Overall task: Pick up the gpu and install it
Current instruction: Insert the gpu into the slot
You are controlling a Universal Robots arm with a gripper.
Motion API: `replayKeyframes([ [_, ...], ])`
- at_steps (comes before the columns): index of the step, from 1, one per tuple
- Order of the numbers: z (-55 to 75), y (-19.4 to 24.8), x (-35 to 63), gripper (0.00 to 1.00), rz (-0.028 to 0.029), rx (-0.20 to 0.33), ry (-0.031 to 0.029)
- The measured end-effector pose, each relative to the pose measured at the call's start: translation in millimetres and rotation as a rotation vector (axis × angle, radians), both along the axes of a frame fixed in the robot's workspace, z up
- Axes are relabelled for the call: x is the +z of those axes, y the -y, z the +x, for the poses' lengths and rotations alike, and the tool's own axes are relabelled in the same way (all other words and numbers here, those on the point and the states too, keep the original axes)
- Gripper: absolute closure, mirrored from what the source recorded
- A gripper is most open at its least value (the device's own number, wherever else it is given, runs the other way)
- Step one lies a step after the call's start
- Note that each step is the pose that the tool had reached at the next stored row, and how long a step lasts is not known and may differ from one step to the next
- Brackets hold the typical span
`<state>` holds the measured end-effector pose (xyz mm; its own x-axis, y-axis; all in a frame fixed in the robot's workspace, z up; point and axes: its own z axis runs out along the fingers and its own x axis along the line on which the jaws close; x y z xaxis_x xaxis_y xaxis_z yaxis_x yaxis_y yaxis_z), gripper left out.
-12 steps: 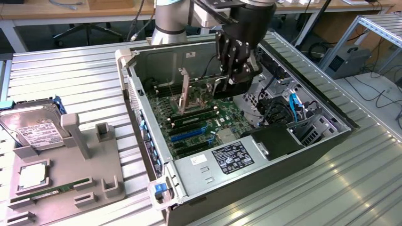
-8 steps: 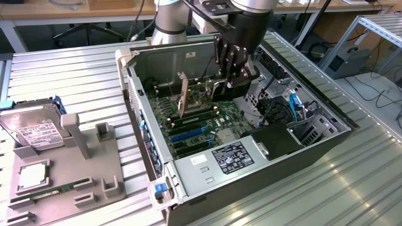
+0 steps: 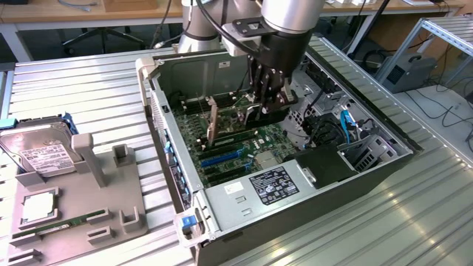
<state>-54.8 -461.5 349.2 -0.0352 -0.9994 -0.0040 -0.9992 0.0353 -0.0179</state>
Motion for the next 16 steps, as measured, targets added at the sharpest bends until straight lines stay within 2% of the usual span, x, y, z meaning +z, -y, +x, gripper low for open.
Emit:
replayKeyframes([
  [16,-8.7,0.0,-42.9,0.73,-0.0001,0.0,-0.0001],
])
